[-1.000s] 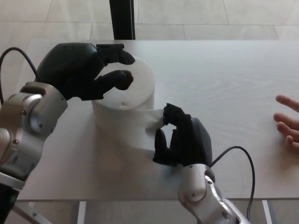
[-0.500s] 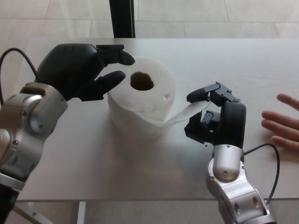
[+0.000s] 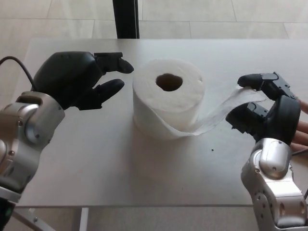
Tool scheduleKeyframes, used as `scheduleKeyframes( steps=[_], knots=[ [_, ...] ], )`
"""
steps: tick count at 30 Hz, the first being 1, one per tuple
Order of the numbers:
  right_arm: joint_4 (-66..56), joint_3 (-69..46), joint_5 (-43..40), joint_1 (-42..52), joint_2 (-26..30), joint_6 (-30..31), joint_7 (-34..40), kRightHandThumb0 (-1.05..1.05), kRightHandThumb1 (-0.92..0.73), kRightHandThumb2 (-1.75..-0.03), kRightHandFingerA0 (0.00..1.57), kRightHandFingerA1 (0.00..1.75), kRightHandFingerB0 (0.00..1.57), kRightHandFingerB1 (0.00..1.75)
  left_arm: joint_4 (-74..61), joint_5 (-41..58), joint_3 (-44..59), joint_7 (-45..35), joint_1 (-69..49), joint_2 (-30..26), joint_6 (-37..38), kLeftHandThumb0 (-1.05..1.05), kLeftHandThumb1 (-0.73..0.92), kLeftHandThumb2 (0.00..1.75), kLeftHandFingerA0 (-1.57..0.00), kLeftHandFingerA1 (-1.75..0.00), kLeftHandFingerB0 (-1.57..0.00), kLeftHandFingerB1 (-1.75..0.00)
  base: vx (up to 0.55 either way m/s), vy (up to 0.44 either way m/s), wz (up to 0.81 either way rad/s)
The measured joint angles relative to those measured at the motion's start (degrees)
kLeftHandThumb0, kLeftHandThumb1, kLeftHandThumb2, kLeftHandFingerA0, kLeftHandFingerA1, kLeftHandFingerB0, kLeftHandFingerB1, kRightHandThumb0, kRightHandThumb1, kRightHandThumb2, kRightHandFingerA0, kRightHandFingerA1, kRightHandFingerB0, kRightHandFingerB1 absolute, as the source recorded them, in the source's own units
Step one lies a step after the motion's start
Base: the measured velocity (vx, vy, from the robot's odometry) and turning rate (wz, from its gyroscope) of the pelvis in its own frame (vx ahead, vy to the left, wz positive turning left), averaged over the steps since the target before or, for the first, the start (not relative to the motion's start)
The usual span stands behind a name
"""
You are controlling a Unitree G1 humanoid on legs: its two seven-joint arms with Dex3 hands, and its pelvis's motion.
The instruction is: A toilet paper roll is kept in the middle of the desk infront of the robot. The robot places its left hand on the top of the toilet paper roll to hold it still and uses its right hand to tear off a piece of toilet paper from it and hands the paper to a person
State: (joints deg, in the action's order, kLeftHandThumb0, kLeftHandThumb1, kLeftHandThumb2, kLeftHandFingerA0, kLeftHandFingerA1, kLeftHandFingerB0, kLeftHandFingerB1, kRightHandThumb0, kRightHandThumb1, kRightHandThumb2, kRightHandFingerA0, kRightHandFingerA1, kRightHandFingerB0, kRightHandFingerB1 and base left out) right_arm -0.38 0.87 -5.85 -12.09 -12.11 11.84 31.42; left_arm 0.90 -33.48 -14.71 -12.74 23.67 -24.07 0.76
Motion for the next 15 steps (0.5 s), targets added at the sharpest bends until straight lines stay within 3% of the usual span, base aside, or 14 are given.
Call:
scheduleKeyframes(
  steps=[1,3,7,8,9,10,14,15],
  knots=[
    [-0.7,-0.2,-0.8,0.4,0.0,0.5,-0.2,-0.49,-0.59,-1.47,1.31,1.75,1.06,1.66,0.0,0.0,0.0,0.0,0.0,-0.1,0.1,-0.51,0.81,0.64,-0.54,-0.52,-0.54,-0.48,0.0,0.0,0.0],
    [-1.8,-0.2,-2.0,1.4,0.0,1.3,-0.7,-0.5,-0.51,-1.54,1.23,1.75,0.95,1.75,-0.1,0.0,0.0,0.0,-0.1,-0.1,0.3,-0.5,0.81,0.64,-0.54,-0.5,-0.54,-0.47,0.0,0.0,0.0],
    [-3.1,0.5,-4.3,4.4,0.1,2.7,-2.2,-0.51,-0.52,-1.6,1.25,1.75,0.99,1.75,-0.7,0.0,0.1,0.1,0.0,-0.4,0.7,-0.49,0.79,0.64,-0.57,-0.5,-0.56,-0.48,0.0,0.0,0.0],
    [-3.2,0.5,-4.6,4.9,0.1,2.9,-2.4,-0.34,-0.82,-1.51,1.41,1.51,1.37,1.5,-0.7,0.0,0.2,0.1,0.0,-0.5,0.8,-0.49,0.79,0.63,-0.58,-0.5,-0.59,-0.48,0.0,0.0,0.0],
    [-3.7,0.6,-5.0,5.7,0.2,3.3,-2.9,-0.35,-0.82,-1.51,1.42,1.51,1.35,1.49,-0.7,0.0,0.2,0.1,0.1,-0.8,1.1,-0.5,0.78,0.63,-0.59,-0.5,-0.58,-0.48,0.0,0.0,0.0],
    [-4.3,0.8,-5.3,6.4,0.3,3.7,-3.3,-0.49,-0.55,-1.55,1.24,1.75,0.92,1.75,-0.7,0.0,0.3,0.1,0.2,-1.0,1.3,-0.5,0.79,0.63,-0.59,-0.5,-0.59,-0.48,0.0,0.0,0.0],
    [-5.5,1.9,-5.8,8.9,0.4,5.3,-4.8,-0.46,-0.59,-1.47,1.23,1.75,0.88,1.75,-0.6,-0.2,0.4,0.0,3.2,-1.7,1.9,-0.55,0.83,0.65,-0.57,-0.52,-0.54,-0.46,0.0,0.0,0.0],
    [-5.8,2.2,-5.8,9.4,0.4,5.6,-5.0,-0.43,-0.65,-1.46,1.31,1.75,1.01,1.63,-0.3,-0.2,0.4,0.0,4.9,-1.9,2.0,-0.55,0.82,0.65,-0.58,-0.52,-0.53,-0.46,0.0,0.0,0.0]
  ],
)
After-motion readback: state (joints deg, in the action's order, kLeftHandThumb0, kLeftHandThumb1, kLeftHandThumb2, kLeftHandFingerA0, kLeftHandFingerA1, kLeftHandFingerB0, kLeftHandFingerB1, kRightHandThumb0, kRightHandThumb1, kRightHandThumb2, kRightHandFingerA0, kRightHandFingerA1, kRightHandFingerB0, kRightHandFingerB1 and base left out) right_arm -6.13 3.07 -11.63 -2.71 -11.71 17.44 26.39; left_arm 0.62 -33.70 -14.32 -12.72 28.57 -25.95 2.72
